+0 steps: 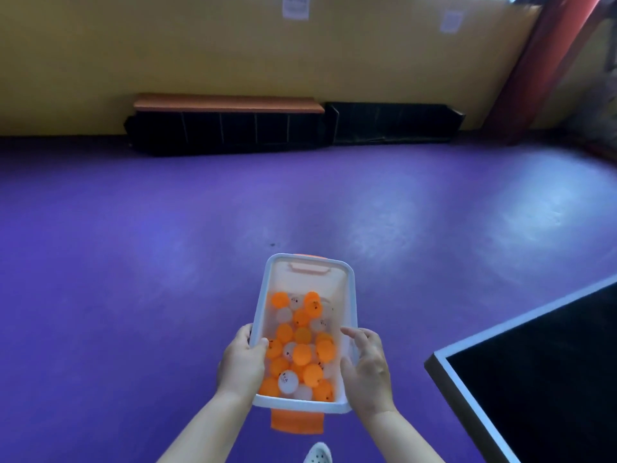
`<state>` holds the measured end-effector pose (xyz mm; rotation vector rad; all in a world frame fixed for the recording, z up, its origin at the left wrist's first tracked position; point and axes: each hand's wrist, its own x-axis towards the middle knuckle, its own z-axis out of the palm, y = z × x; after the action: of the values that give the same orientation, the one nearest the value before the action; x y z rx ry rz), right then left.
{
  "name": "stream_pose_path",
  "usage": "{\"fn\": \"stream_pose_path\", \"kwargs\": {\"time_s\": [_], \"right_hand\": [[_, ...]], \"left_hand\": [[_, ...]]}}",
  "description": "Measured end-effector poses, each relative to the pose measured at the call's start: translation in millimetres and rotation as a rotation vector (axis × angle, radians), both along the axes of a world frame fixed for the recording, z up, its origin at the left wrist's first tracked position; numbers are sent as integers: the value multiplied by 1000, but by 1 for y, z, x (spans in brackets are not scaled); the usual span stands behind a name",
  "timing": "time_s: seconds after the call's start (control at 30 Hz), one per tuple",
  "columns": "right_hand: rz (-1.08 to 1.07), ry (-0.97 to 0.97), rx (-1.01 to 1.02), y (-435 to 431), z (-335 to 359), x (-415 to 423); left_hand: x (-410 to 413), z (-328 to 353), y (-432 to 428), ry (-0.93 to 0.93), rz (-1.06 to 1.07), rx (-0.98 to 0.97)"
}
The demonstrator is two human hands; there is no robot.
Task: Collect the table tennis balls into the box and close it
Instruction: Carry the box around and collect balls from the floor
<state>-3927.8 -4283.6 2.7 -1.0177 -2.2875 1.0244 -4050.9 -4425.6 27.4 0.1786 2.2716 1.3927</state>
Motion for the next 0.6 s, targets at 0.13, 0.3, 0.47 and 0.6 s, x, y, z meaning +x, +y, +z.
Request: {"fn": "stream_pose_path", "kwargs": {"time_s": [0.13, 0.3, 0.47, 0.6], "right_hand": [[-19, 10, -13, 82, 6, -47], [-50, 39, 13, 178, 15, -83], [-146, 50, -10, 241, 14, -93], [-286, 10, -16, 276, 13, -93]], "left_hand": [[-50, 14, 81, -23, -25, 12], [-96, 30, 177, -31, -98, 21], [-123, 28, 252, -25, -195, 2], [-140, 21, 311, -49, -326, 25]]}}
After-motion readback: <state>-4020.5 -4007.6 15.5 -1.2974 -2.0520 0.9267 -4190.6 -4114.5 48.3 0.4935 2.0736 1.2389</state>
